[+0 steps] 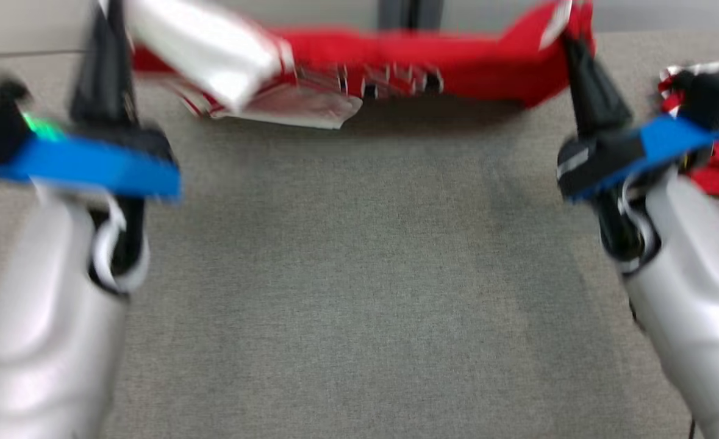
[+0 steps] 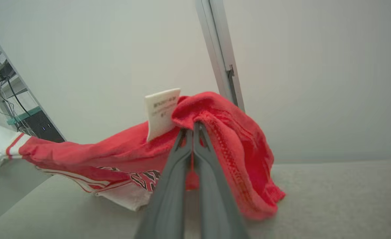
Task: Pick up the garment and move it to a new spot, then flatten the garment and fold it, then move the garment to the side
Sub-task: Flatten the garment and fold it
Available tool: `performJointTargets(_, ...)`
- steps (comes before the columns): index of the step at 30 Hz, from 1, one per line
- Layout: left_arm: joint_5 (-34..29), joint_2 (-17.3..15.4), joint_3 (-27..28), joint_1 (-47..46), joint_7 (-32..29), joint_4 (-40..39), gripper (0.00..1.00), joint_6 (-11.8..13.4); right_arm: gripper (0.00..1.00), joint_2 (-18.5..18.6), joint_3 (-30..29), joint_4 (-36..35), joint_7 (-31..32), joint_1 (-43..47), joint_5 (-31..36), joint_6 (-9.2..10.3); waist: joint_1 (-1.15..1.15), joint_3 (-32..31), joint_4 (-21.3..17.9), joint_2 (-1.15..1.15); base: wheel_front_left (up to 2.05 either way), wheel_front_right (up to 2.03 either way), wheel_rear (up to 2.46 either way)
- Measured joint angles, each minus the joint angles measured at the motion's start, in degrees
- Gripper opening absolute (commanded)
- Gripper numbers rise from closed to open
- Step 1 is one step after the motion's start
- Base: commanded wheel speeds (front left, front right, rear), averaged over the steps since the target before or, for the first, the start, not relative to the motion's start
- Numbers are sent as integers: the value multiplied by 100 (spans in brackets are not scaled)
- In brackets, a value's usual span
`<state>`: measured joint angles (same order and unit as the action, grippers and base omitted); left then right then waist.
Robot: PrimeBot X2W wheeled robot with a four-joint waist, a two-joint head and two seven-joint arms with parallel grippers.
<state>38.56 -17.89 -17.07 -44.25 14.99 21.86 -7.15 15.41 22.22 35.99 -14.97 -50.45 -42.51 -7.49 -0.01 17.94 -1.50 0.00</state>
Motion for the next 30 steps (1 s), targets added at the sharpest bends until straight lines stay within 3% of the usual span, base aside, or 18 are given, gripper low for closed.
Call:
performJointTargets(8, -201, 412, 346, 2445, 0, -703, 0, 52, 0, 311, 110, -792, 0, 1923, -131, 0, -1, -440, 129, 0, 0, 0, 0)
performJointTargets(13, -311, 538, 405, 3377, 0, -821, 0, 64, 0, 369, 118, -1078, 0, 2903, -205, 0, -1, -708, 188, 0, 0, 0, 0)
performJointTargets(30, -438, 880, 401, 5090, 0, -764, 0, 103, 0, 371, -54, -1410, 35, 4887, -192, 0, 0, -1202, 217, 0, 0, 0, 0)
